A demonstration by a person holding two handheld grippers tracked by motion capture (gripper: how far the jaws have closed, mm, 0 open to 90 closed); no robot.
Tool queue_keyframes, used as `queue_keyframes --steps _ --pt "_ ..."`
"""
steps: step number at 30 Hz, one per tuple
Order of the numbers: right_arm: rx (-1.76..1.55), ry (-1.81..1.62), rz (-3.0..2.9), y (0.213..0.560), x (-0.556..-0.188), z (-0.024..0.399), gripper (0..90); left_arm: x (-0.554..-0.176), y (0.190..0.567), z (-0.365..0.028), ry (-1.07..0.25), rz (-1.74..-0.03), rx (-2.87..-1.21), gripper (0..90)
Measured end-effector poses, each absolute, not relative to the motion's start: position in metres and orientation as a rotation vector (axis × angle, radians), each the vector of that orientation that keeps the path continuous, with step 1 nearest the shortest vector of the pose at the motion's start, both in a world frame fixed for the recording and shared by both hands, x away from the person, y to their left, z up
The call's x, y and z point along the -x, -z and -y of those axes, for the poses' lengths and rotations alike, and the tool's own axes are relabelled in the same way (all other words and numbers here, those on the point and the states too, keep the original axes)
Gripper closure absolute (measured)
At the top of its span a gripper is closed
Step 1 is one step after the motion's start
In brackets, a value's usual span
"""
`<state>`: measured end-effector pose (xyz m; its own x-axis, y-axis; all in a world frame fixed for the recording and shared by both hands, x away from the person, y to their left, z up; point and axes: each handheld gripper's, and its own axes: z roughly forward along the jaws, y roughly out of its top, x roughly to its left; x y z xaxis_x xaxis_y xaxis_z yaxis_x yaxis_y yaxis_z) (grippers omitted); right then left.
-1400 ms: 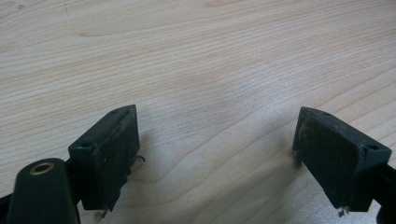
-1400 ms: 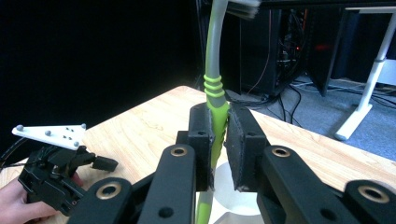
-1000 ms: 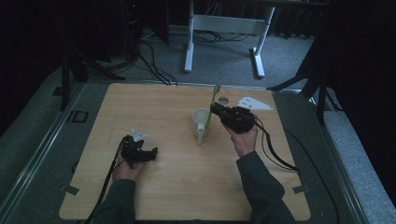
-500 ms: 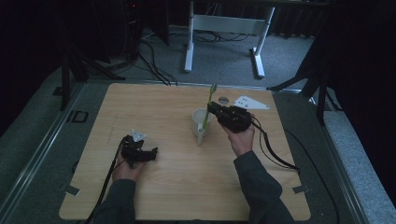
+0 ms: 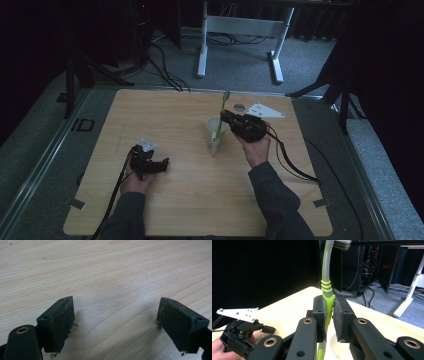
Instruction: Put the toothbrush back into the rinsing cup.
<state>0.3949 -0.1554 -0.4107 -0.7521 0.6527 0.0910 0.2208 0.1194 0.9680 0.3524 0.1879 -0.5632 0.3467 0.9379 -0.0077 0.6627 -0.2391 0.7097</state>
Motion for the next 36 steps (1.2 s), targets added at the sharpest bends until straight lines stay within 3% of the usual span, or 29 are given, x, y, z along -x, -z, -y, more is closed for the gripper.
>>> queue_keyframes --steps 36 --pt "-0.835 -1.604 -2.086 0.423 -0.398 0.146 80.3 -0.352 0.563 -0.188 -0.571 -1.392 -1.990 15.0"
